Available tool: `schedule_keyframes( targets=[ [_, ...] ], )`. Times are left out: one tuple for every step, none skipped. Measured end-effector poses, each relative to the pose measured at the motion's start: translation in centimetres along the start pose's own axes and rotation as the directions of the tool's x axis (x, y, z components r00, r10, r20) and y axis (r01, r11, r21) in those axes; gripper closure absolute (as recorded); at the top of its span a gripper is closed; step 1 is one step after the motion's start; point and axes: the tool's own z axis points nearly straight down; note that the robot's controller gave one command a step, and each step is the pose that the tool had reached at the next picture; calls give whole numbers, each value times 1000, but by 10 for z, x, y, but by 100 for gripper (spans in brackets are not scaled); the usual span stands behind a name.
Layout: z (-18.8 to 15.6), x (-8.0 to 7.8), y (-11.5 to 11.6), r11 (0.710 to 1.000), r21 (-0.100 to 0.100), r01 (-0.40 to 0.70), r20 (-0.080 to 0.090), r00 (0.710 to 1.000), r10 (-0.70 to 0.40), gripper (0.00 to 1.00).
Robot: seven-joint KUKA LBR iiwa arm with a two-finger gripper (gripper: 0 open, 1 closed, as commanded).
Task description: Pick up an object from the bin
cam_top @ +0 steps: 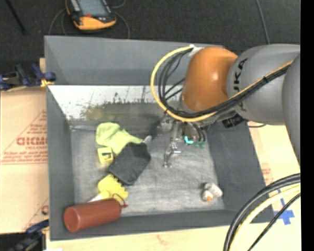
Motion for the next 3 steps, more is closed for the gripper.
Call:
schedule_keyframes(
  targets=[
    [-4, -1, 0, 1000, 0, 0, 5, 1000, 0, 0],
    [69, -56, 71, 994, 1, 114, 21, 993, -114, 100],
    [69, -56, 71, 994, 1, 114, 21, 993, -114, 100]
  ],
)
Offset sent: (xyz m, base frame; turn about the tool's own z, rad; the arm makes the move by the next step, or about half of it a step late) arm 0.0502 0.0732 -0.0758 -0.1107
